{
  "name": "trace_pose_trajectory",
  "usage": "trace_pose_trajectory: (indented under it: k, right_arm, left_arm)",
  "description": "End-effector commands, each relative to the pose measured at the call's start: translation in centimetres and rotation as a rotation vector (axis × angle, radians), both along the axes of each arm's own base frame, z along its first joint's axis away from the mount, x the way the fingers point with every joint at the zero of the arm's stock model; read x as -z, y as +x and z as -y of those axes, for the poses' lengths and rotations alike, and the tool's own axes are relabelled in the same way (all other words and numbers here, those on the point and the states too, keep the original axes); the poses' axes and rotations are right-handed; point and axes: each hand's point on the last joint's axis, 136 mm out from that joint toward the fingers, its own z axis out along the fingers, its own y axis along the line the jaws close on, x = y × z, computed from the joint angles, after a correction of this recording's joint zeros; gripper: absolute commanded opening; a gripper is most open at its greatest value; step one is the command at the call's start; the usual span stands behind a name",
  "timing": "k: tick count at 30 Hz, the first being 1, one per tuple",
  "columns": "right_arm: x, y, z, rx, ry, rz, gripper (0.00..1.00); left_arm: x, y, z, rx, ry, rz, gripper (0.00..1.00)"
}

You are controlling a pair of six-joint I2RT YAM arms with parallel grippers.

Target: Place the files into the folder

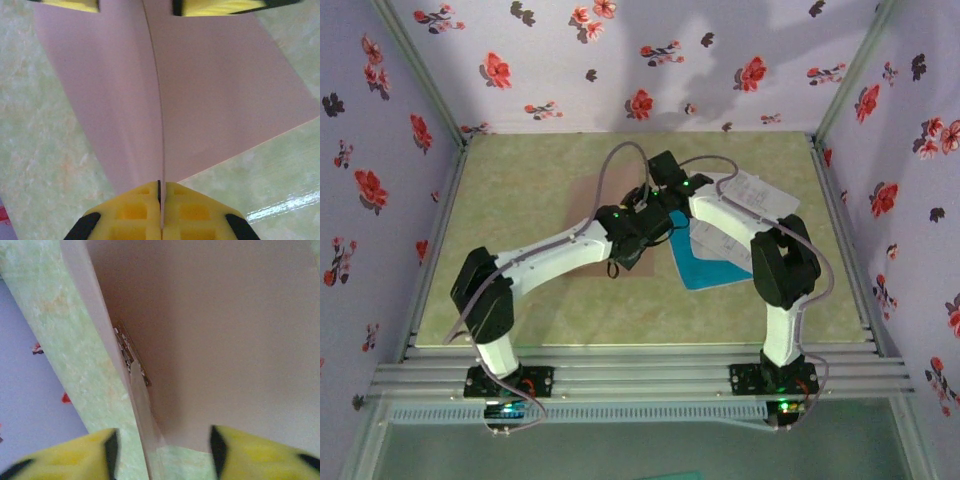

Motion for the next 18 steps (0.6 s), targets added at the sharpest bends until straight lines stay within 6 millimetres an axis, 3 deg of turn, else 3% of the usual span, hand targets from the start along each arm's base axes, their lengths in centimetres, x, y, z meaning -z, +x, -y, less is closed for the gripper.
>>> trace_pose_trajectory:
  k: [1, 4, 6, 8, 10, 13, 18]
  right_arm:
    - [-5.3, 0.9, 1.1, 0.025, 0.043, 0.129, 0.73]
    - [-7.9, 1.6, 3.8, 0.087, 0.04, 0.222, 0.85]
    - [-8.6, 1.8, 6.2, 0.155, 0.028, 0.271, 0.87]
    - [-7.9, 1.7, 8.6, 0.218, 0.001, 0.286, 0.87]
    - [-6.2, 1.4, 9.6, 0.249, -0.007, 0.27, 0.84]
    - [-2.4, 0.9, 8.0, 0.2, -0.017, 0.191, 0.72]
    - [3.3, 0.7, 2.1, 0.041, -0.077, 0.079, 0.59]
  left_arm:
    - [-2.4, 0.2, -1.2, -0.012, -0.046, 0.073, 0.0]
    - [-3.3, -0.3, -1.9, -0.025, -0.076, 0.089, 0.0]
    - [-4.0, -0.6, -2.3, -0.031, -0.1, 0.099, 0.0]
    - [-4.5, -0.8, -2.8, -0.044, -0.121, 0.107, 0.0]
    - [-4.8, -1.1, -3.3, -0.065, -0.141, 0.11, 0.0]
    - [-5.3, -1.4, -4.1, -0.1, -0.188, 0.113, 0.0]
    - [-5.9, -1.9, -5.4, -0.151, -0.262, 0.119, 0.0]
